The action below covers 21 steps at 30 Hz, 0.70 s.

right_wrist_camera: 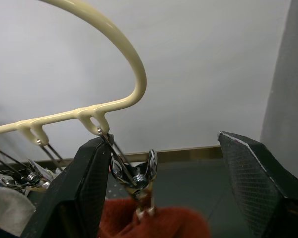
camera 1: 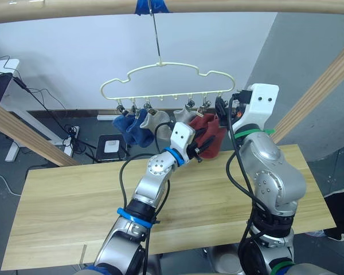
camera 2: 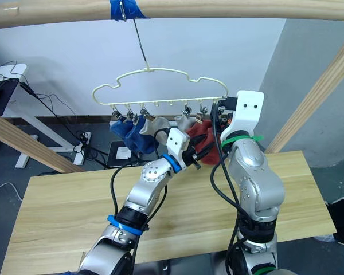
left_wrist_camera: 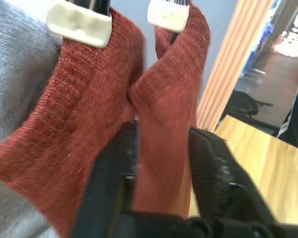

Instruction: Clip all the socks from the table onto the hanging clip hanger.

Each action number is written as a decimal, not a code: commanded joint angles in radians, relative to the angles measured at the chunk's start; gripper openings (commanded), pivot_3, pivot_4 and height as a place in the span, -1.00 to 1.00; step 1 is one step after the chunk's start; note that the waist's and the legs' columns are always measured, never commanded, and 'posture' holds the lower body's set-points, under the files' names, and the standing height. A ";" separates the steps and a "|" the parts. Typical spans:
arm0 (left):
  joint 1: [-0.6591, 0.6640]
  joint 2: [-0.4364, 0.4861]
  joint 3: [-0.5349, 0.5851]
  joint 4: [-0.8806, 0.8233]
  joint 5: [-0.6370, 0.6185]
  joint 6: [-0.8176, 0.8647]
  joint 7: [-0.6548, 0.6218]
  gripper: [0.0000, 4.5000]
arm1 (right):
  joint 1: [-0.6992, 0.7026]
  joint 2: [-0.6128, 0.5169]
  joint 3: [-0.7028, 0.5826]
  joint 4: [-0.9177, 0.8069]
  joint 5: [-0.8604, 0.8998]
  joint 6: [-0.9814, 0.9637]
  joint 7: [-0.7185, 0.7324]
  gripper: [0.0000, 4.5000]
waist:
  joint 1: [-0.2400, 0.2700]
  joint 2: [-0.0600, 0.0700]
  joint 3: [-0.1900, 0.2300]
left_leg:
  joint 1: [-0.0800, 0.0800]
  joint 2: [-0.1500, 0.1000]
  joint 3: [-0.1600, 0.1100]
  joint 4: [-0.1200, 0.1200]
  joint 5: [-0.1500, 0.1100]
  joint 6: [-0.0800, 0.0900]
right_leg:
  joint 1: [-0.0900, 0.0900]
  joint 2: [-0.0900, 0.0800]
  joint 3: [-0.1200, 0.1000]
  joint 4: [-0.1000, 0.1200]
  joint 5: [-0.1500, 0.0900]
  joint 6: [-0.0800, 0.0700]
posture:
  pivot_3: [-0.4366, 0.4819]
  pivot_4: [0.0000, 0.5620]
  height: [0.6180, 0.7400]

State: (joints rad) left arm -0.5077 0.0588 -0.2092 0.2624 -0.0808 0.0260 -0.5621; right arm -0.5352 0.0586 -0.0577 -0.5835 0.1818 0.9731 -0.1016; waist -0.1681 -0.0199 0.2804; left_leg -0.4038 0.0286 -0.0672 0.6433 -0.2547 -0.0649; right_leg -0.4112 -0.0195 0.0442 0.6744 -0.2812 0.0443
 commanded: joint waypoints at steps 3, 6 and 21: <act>0.059 0.058 -0.017 -0.146 -0.060 0.090 -0.108 0.65 | 0.046 -0.074 -0.017 -0.079 0.059 0.019 0.094 0.55 | 0.000 0.000 0.000 | 0.000 0.000 0.000 0.000 0.000 0.000 | 0.000 0.000 0.000 0.000 0.000 0.000 | -0.60 -0.08 1.00; 0.101 0.131 -0.003 -0.226 -0.070 0.130 -0.152 0.98 | 0.088 -0.182 0.013 -0.091 0.084 0.004 0.196 0.55 | 0.001 0.000 0.000 | 0.000 0.000 0.000 0.000 0.000 0.000 | 0.000 0.000 0.000 0.001 0.000 0.000 | -0.57 -0.09 1.00; 0.413 0.569 0.403 -0.635 -0.269 0.306 -0.235 1.00 | 0.188 -0.598 -0.002 0.007 0.187 -0.273 0.657 0.98 | 0.029 -0.001 0.000 | 0.002 0.000 0.001 0.001 0.000 0.000 | 0.000 0.000 0.002 0.003 -0.002 0.003 | -0.41 -0.21 1.00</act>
State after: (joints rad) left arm -0.1231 0.6024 0.1275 -0.3172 -0.3194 0.3353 -0.7994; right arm -0.3447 -0.5115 -0.0194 -0.5672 0.3391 0.7407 0.5058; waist -0.1391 -0.0207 0.2802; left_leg -0.4013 0.0288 -0.0657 0.6444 -0.2547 -0.0650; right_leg -0.4112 -0.0195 0.0460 0.6775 -0.2826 0.0467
